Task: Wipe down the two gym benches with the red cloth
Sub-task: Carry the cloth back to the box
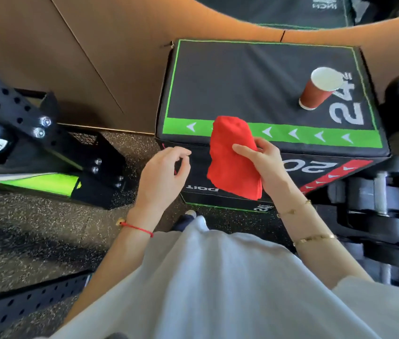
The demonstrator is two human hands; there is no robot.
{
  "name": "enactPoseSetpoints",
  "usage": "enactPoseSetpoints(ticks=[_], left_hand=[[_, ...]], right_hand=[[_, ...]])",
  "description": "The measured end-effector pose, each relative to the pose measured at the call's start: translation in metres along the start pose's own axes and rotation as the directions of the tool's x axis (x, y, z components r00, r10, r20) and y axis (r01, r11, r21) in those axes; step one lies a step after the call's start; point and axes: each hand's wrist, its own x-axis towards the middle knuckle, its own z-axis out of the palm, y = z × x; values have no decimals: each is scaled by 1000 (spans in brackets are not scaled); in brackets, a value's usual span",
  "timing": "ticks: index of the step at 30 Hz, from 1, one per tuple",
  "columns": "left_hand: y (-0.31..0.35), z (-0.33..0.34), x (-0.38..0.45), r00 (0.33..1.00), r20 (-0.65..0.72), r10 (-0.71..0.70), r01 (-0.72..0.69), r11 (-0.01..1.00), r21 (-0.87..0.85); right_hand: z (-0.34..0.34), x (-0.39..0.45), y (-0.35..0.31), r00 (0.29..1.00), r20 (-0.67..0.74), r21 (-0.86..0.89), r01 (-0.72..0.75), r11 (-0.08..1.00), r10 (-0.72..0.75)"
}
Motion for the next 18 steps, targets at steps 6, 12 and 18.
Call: enactPoseSetpoints(ticks=[6, 12, 18], left_hand=[[-35, -18, 74, 990, 70, 125, -125, 992, -11], [-61, -25, 137, 969, 109, 222, -221, 975, -20], [-78, -18, 176, 955, 142, 262, -260, 965, -30]], right_hand=[[43, 57, -33, 995, -101, 17, 18, 1000, -16], [76, 108, -58, 991, -127, -86, 36, 996, -47], [91, 143, -61, 992, -128, -172, -6, 985, -17]])
